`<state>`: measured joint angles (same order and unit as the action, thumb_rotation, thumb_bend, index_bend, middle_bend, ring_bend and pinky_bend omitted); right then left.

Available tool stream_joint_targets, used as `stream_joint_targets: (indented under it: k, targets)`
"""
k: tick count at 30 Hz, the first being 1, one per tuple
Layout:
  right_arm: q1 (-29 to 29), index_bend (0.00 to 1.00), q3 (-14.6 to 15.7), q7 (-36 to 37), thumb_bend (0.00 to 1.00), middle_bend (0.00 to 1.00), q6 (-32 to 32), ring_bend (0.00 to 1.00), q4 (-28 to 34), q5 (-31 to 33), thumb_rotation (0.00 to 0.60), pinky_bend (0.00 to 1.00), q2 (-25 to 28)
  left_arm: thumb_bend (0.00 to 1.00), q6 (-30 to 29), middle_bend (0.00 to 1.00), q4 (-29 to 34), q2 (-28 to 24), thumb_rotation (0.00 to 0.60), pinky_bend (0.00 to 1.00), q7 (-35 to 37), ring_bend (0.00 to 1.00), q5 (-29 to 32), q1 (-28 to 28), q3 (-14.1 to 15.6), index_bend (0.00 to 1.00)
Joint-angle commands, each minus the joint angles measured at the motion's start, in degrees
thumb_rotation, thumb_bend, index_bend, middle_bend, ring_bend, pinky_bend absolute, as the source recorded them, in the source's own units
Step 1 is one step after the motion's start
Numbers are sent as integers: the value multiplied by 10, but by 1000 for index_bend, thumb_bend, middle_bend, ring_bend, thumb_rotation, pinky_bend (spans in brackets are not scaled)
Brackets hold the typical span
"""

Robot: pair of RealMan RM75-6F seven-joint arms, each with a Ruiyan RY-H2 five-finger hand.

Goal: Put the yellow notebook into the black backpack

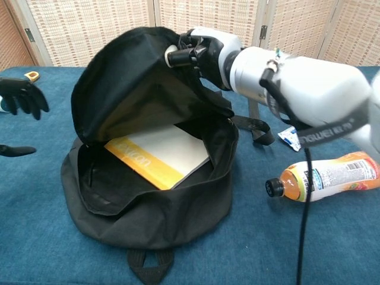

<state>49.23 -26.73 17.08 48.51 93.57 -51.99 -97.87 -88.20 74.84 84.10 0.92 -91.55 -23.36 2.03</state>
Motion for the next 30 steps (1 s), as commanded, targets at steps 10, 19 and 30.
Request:
stream_joint_targets:
  k: [10,19,30]
  targets:
    - [-58,0,122,-9,189,87,-35,7,109,-195,543,8,139,67,18,526,18,-40,600,490,2,465,33,27,-20,441]
    - [-133,88,149,-36,256,132,64,79,154,-236,600,51,248,67,42,520,43,-75,600,481,-18,460,68,37,-40,425]
    - [-259,85,226,-201,330,158,219,67,129,-250,593,144,346,89,76,488,76,-121,600,400,-89,417,155,63,-66,404]
